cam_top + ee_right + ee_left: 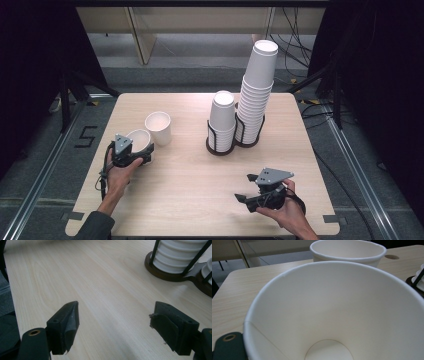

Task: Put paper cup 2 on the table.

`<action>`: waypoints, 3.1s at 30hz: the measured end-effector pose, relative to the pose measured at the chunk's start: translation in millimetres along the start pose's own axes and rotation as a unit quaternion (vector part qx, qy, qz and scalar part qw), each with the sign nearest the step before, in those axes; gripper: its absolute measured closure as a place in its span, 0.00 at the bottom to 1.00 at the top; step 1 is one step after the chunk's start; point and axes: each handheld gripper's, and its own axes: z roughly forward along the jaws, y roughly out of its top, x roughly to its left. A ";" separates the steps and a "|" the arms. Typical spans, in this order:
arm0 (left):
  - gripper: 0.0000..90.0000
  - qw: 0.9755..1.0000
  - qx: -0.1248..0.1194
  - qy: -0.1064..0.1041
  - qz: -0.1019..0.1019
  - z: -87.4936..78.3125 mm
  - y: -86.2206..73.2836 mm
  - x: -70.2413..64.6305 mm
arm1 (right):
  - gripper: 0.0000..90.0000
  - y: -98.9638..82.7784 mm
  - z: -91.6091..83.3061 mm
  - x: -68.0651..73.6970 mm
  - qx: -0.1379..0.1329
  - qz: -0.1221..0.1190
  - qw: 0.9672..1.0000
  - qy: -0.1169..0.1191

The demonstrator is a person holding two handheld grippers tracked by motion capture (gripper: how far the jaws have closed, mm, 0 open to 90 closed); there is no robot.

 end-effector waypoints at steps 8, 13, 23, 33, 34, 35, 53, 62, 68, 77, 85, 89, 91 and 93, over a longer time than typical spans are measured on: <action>0.15 1.000 0.011 -0.012 0.003 -0.6 -8.0 3.3 | 0.25 0.7 -0.7 -0.7 -0.001 -0.007 1.000 0.002; 0.16 1.000 0.016 -0.008 -0.002 -3.5 -12.6 4.6 | 0.25 0.4 -0.4 0.9 0.000 -0.001 1.000 0.005; 0.16 0.999 0.043 -0.013 -0.002 -10.0 -19.8 3.7 | 0.25 0.6 -1.2 1.3 -0.001 -0.002 1.000 0.004; 0.16 0.999 0.047 -0.007 -0.004 -32.3 -25.9 -3.5 | 0.25 0.6 -2.2 0.2 -0.003 -0.005 1.000 0.002; 0.16 0.999 0.046 -0.007 -0.007 -34.4 -26.6 -5.1 | 0.25 0.3 -1.9 0.0 -0.003 -0.004 1.000 0.000; 0.16 0.999 0.048 -0.011 -0.010 -36.9 -27.0 -6.3 | 0.25 0.0 -1.7 0.2 -0.001 0.000 1.000 0.001; 0.16 0.998 0.045 -0.036 -0.015 -74.5 -25.6 -50.6 | 0.24 -3.5 -1.1 1.3 0.007 0.011 1.000 0.006; 0.16 0.997 0.040 -0.073 -0.002 -92.0 -32.9 -74.4 | 0.24 -4.9 -1.7 1.0 0.008 0.014 1.000 0.011; 0.16 0.993 0.020 -0.118 0.013 -97.7 -35.7 -98.0 | 0.24 -7.9 -1.0 1.6 0.007 0.011 1.000 0.011; 0.16 0.983 0.008 -0.178 0.035 -106.5 -41.4 -119.1 | 0.23 -15.7 -4.2 1.3 0.006 0.029 0.999 0.018; 0.16 0.972 0.047 -0.219 0.070 -109.4 -49.1 -128.7 | 0.19 -25.2 -5.0 1.6 0.015 0.039 0.999 0.021; 0.16 0.972 0.040 -0.218 0.079 -108.6 -48.9 -129.1 | 0.18 -27.9 -4.8 2.8 0.018 0.039 0.999 0.019; 0.16 0.972 0.042 -0.219 0.076 -107.4 -49.3 -128.9 | 0.18 -28.8 -4.2 3.6 0.019 0.041 0.999 0.021; 0.16 0.971 0.045 -0.218 0.082 -107.4 -49.2 -128.1 | 0.18 -29.6 -3.3 4.3 0.022 0.038 0.999 0.022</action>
